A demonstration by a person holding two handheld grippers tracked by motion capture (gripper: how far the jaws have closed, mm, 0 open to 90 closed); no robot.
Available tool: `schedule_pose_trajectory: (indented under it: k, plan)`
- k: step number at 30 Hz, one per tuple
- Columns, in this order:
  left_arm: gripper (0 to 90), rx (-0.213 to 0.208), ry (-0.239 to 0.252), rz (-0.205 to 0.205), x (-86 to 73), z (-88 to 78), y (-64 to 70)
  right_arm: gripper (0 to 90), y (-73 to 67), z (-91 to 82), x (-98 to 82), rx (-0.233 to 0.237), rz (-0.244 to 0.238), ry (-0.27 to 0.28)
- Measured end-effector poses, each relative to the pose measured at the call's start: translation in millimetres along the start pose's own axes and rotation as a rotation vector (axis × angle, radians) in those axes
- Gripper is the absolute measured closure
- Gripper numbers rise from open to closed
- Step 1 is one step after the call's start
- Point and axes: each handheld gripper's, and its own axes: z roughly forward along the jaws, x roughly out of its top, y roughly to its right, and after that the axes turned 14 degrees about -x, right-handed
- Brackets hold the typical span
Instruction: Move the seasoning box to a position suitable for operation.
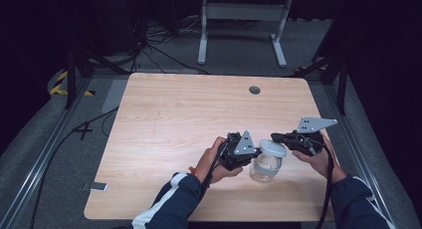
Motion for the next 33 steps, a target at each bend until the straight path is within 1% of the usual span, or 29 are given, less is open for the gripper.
schedule_pose_trajectory:
  k: [1, 3, 4, 6, 7, 8, 9, 10, 11, 12, 14, 15, 16, 17, 18, 19, 20, 23, 24, 25, 27, 28, 29, 30, 33]
  plan:
    - [86.9, -0.004, 0.005, -0.014, 0.6, 0.5, -0.3, 89.4, 0.9, -1.2, -1.4, -0.007, 0.003, -0.004]
    - [86.7, -0.005, -0.001, -0.011, 2.5, 1.0, -2.8, 89.4, 2.4, -3.8, -3.5, -0.009, 0.019, -0.007]
    - [85.8, -0.002, -0.007, 0.001, 4.6, 1.3, -5.4, 89.4, 2.5, -6.1, -5.1, -0.024, 0.017, -0.012]
    - [85.4, -0.008, -0.005, 0.001, 5.9, 2.1, -6.5, 89.4, 2.7, -7.7, -6.2, -0.031, 0.021, -0.014]
    - [84.9, -0.001, -0.006, 0.000, 7.5, 3.3, -6.6, 89.4, 3.6, -9.6, -7.8, -0.036, 0.023, -0.015]
    - [84.7, 0.000, -0.014, 0.003, 9.2, 3.5, -7.3, 89.3, 4.4, -11.3, -9.6, -0.042, 0.030, -0.013]
    - [84.5, -0.001, -0.011, 0.003, 10.7, 3.8, -8.1, 89.3, 5.3, -13.0, -10.8, -0.044, 0.036, -0.018]
    - [84.4, -0.001, -0.016, 0.019, 12.2, 3.6, -9.1, 89.3, 5.7, -14.2, -12.1, -0.046, 0.041, -0.018]
    - [84.5, -0.006, -0.010, 0.007, 13.1, 4.6, -8.5, 89.3, 5.8, -15.3, -13.2, -0.049, 0.043, -0.020]
    - [84.5, -0.005, -0.007, 0.018, 14.0, 5.2, -9.3, 89.3, 5.6, -16.4, -14.2, -0.052, 0.043, -0.022]
    - [84.0, -0.010, -0.002, 0.017, 16.2, 6.5, -9.0, 89.2, 5.2, -18.0, -16.3, -0.060, 0.039, -0.026]
    - [83.9, -0.013, -0.009, 0.023, 17.8, 6.8, -9.2, 89.2, 4.9, -19.2, -17.5, -0.063, 0.038, -0.032]
    - [83.7, -0.012, -0.005, 0.030, 19.4, 7.4, -9.7, 89.2, 4.7, -20.5, -18.8, -0.070, 0.037, -0.036]
    - [83.0, -0.016, -0.004, 0.033, 20.4, 7.5, -10.4, 89.2, 5.1, -22.1, -20.6, -0.079, 0.039, -0.037]
    - [82.8, -0.016, -0.002, 0.027, 21.8, 7.9, -10.7, 89.2, 5.1, -23.5, -21.6, -0.083, 0.045, -0.038]
    - [82.7, -0.015, -0.003, 0.038, 22.8, 8.1, -12.0, 89.2, 5.4, -25.1, -23.5, -0.090, 0.049, -0.037]
    - [82.7, -0.018, 0.002, 0.026, 23.4, 8.6, -12.1, 89.2, 5.6, -26.5, -25.0, -0.093, 0.049, -0.041]
    - [82.0, -0.021, 0.010, 0.033, 25.0, 8.2, -15.8, 89.2, 4.7, -28.7, -29.4, -0.098, 0.043, -0.050]
    - [81.6, -0.024, 0.006, 0.037, 25.3, 7.7, -17.3, 89.2, 4.5, -29.2, -30.4, -0.099, 0.034, -0.052]
    - [81.6, -0.023, 0.012, 0.025, 25.3, 7.9, -18.2, 89.2, 3.8, -29.6, -31.1, -0.100, 0.037, -0.055]
    - [81.5, -0.021, 0.015, 0.029, 25.7, 7.9, -20.5, 89.2, 3.3, -30.2, -32.1, -0.099, 0.035, -0.059]
    - [81.5, -0.024, 0.013, 0.020, 26.0, 7.8, -21.4, 89.2, 2.9, -30.8, -33.2, -0.100, 0.032, -0.061]
    - [81.5, -0.021, 0.016, 0.026, 26.4, 8.0, -22.6, 89.2, 2.1, -31.5, -34.2, -0.101, 0.030, -0.065]
    - [81.6, -0.024, 0.018, 0.017, 26.9, 7.9, -23.2, 89.2, 1.6, -32.2, -35.0, -0.102, 0.030, -0.067]
    - [81.3, -0.021, 0.020, 0.022, 28.2, 8.5, -24.6, 89.2, 1.6, -35.1, -36.8, -0.105, 0.029, -0.070]
